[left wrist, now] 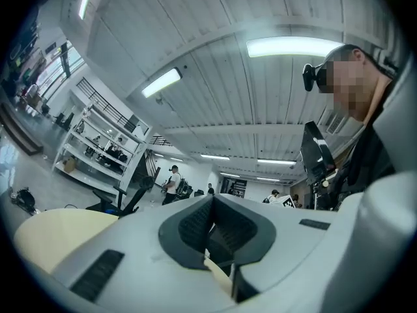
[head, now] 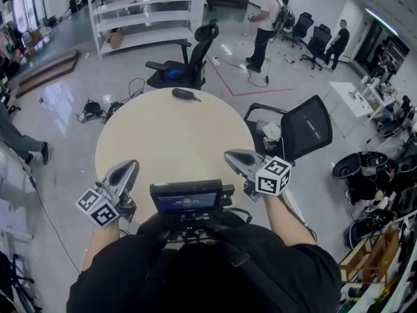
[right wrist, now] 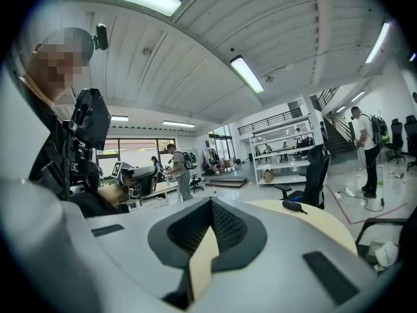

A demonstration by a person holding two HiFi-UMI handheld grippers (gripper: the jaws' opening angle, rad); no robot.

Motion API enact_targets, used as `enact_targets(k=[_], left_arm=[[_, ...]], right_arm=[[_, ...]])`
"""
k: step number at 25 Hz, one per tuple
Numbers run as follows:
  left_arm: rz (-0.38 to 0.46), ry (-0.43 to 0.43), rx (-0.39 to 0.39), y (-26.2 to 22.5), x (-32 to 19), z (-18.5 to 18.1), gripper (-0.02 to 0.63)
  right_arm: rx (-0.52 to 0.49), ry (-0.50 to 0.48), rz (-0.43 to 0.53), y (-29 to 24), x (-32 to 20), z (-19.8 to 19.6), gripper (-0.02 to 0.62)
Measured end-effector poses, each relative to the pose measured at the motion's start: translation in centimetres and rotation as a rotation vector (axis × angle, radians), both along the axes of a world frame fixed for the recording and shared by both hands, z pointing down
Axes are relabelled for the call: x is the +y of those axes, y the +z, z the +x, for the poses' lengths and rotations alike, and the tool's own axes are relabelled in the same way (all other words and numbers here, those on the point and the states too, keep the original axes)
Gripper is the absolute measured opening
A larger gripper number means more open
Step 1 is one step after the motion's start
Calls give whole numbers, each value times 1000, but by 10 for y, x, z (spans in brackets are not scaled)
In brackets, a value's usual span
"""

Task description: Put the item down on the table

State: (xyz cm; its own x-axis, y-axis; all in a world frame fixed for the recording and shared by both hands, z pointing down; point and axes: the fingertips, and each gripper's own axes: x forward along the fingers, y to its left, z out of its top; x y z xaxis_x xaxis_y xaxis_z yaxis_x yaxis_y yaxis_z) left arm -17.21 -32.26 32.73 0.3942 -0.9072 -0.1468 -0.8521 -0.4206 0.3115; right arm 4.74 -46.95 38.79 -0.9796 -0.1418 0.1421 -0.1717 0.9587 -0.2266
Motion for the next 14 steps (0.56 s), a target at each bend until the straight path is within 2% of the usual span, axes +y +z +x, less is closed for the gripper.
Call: enact_targets(k=[4,6,8,14], left_arm=[[27,9,-27,-1,-5,55,2],[27,14,-24,5,3,70,2],[23,22,-23,8,7,66,2],[22,22,-21,-8,18,28,2]], right_arm=[[-18,11,38,-7,-3,60,5],[-14,20,46,-3,7,77,5],[-12,29,46,-2,13,74,5],[-12,22,54,-14,22,31,5]])
